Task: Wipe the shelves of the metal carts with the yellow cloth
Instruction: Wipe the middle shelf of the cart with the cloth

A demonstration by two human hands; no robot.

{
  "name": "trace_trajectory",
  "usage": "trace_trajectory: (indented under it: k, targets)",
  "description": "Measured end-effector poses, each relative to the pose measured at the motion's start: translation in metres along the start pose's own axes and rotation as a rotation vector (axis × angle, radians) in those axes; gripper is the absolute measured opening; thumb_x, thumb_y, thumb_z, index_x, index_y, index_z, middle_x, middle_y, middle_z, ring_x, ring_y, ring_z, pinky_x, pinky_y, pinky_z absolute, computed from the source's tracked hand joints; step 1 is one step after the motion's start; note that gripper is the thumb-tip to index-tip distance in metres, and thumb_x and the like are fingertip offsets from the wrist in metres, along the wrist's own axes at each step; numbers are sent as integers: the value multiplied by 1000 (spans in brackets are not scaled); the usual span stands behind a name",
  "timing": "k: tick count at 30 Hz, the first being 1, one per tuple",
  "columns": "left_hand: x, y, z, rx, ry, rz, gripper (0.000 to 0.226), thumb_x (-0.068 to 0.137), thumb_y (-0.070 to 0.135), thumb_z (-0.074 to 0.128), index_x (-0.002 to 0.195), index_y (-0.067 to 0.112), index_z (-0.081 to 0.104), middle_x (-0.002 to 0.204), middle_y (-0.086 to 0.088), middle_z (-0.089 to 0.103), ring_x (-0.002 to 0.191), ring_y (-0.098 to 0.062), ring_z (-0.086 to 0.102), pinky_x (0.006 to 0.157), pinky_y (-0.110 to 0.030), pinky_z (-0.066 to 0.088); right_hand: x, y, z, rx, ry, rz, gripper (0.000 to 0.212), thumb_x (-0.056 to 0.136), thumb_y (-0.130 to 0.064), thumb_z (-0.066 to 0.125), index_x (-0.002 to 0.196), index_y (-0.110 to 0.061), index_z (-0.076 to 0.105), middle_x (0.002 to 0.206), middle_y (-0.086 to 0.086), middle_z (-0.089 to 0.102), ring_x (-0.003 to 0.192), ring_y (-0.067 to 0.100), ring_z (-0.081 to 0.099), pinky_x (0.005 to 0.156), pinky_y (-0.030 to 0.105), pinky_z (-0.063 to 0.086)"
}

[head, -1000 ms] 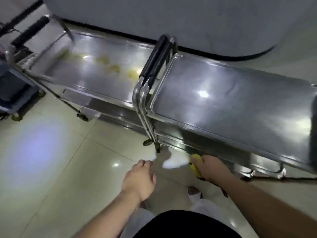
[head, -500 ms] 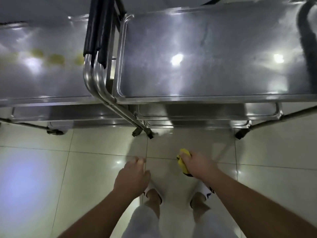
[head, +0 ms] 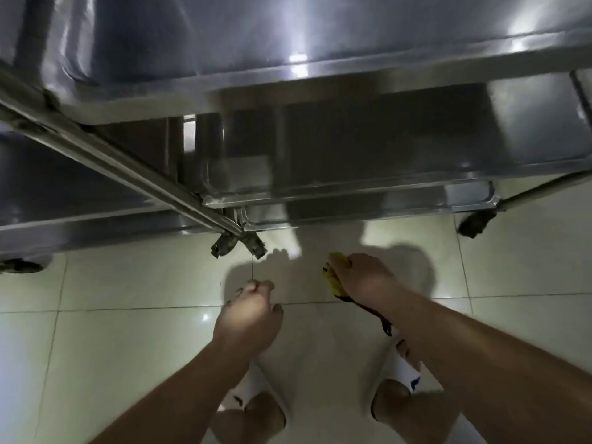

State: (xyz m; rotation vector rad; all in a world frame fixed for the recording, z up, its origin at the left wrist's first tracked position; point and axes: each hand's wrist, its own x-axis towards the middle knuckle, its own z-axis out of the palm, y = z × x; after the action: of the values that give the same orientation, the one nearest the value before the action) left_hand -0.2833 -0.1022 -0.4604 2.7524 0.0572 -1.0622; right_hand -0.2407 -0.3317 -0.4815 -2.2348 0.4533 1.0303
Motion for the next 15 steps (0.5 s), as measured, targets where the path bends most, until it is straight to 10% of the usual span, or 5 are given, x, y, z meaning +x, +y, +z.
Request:
trace_trajectory:
  k: [6,11,15]
  targets:
    - [104,-47,53,104,66,101,51,97,49,46,145,31,47,141,4,54,126,-22,57,101,-34,48,106,0,47,-51,63,-105,48,109,-48,35,94,-12,62,93,13,66,88,30,62,74,33,41]
    - [193,-78,88,59,113,125,51,80,58,39,120,30,54,120,3,60,110,-28,63,87,-38,54,198,-19,74,-62,151,-174,59,106,-54,35,61,-19,51,61,0,55,70,24,57,68,32,38]
    - [251,-107,98,62,202,166,41,85,53,43,111,26,61,109,2,62,102,-26,65,85,-37,56,259,-40,95,-98,240,-323,58,103,-59,32,77,-16,60,73,2,61,78,28,62,73,33,45]
